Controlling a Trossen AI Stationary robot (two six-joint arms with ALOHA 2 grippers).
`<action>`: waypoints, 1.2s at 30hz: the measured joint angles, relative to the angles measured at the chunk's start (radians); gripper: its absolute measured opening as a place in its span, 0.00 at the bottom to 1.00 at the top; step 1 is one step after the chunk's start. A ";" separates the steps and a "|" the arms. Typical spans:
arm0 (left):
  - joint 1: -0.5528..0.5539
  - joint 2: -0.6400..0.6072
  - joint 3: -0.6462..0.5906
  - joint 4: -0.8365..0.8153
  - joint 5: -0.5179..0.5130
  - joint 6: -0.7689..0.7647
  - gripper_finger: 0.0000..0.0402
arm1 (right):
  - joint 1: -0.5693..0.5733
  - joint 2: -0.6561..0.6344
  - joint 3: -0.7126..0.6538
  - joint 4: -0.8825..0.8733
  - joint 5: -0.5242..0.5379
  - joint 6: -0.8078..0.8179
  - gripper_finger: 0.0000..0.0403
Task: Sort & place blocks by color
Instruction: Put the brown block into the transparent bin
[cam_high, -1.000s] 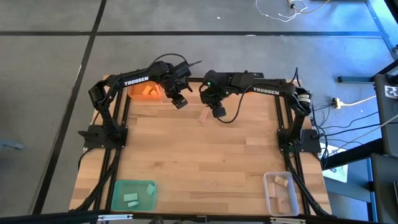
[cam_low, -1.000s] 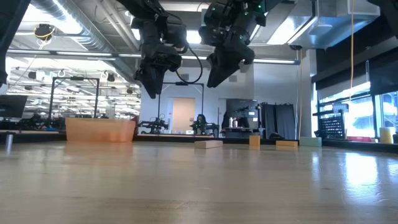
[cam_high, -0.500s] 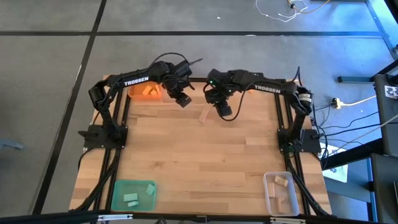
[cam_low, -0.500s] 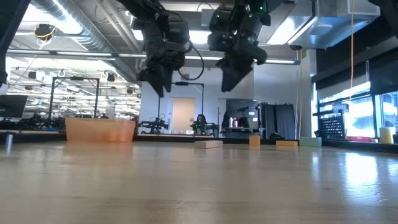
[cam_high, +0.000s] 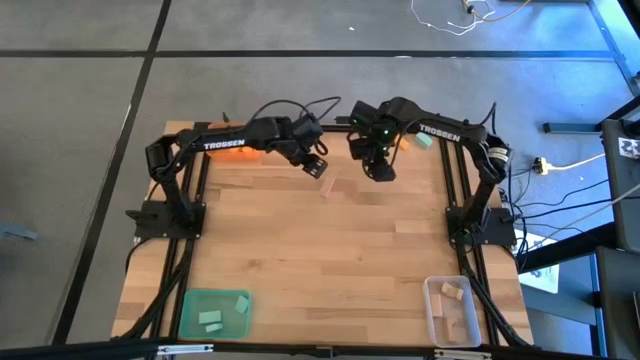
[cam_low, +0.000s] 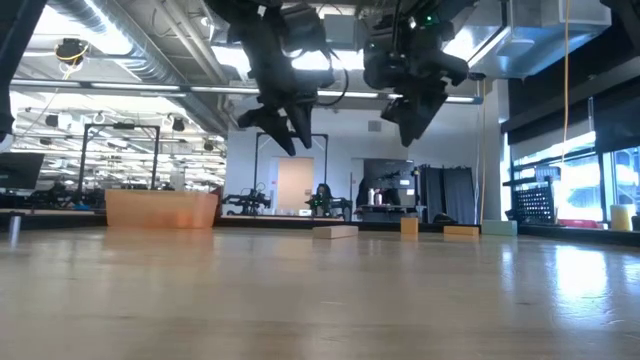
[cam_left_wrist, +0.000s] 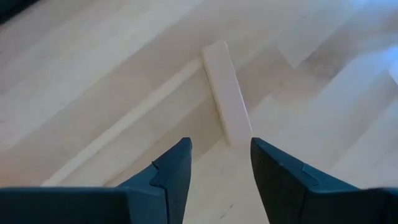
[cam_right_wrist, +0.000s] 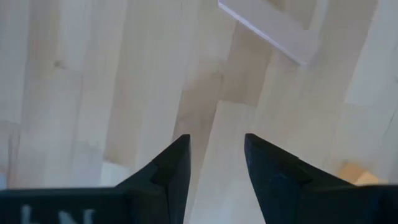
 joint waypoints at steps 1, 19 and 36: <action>-0.009 0.000 0.000 0.001 -0.017 -0.018 0.39 | -0.002 0.000 0.000 -0.003 0.000 0.000 0.38; -0.092 0.000 0.000 0.000 -0.097 -0.159 0.39 | -0.001 0.000 0.000 0.082 0.000 0.002 0.38; -0.104 0.034 -0.002 -0.044 -0.072 -0.200 0.51 | -0.001 0.001 0.000 0.301 0.000 0.003 0.38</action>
